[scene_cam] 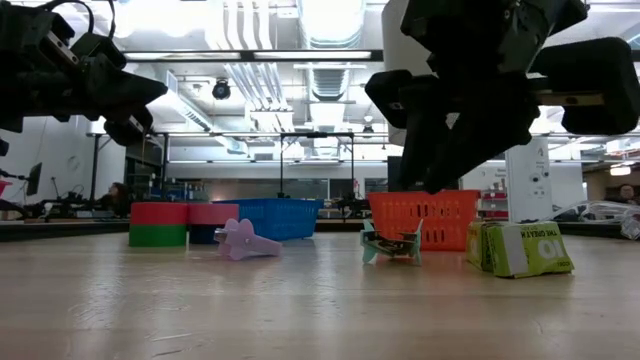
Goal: Pick and place Stapler, Stapler remover, tape
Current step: Put the blue staple remover into the orange basket
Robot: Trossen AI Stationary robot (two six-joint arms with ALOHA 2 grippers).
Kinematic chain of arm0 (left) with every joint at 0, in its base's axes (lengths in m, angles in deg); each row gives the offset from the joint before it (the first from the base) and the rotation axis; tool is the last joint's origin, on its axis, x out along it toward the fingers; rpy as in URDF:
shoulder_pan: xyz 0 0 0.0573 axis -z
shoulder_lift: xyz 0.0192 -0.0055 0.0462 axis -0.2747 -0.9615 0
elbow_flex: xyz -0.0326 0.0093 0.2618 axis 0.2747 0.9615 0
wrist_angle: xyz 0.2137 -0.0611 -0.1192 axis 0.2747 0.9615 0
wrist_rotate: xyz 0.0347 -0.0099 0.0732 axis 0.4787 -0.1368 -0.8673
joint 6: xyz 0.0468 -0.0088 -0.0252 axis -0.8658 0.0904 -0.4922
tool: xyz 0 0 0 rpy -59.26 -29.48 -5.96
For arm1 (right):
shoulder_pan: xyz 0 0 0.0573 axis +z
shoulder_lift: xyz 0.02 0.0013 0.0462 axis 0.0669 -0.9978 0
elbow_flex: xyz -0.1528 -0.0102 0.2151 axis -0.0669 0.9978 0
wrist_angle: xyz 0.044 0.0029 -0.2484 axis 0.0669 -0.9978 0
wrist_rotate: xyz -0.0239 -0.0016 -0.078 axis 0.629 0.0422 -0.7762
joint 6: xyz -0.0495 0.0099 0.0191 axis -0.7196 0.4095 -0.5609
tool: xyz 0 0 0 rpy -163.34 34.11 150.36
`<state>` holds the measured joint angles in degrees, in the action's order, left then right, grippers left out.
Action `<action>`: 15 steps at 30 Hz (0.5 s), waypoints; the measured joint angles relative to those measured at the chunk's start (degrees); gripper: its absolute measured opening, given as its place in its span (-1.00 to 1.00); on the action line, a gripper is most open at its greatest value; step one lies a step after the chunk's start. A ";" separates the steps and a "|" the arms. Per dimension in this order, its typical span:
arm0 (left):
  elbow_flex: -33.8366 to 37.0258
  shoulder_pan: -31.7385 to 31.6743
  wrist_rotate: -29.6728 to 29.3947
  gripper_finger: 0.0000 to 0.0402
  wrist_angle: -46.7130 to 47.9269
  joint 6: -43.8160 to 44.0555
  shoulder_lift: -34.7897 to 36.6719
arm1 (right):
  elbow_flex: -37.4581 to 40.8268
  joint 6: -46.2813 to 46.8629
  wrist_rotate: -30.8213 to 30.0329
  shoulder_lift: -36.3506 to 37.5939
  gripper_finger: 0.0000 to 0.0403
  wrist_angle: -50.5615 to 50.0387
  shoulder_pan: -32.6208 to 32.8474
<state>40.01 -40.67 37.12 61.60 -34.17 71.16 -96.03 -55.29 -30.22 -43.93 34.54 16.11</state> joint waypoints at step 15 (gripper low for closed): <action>0.01 -0.01 0.01 -0.90 0.02 0.00 0.01 | 0.88 -2.71 -0.18 -0.93 -0.34 3.20 0.81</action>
<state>40.02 -40.67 37.14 61.62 -34.16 71.16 -95.15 -58.00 -30.40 -44.86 37.75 16.92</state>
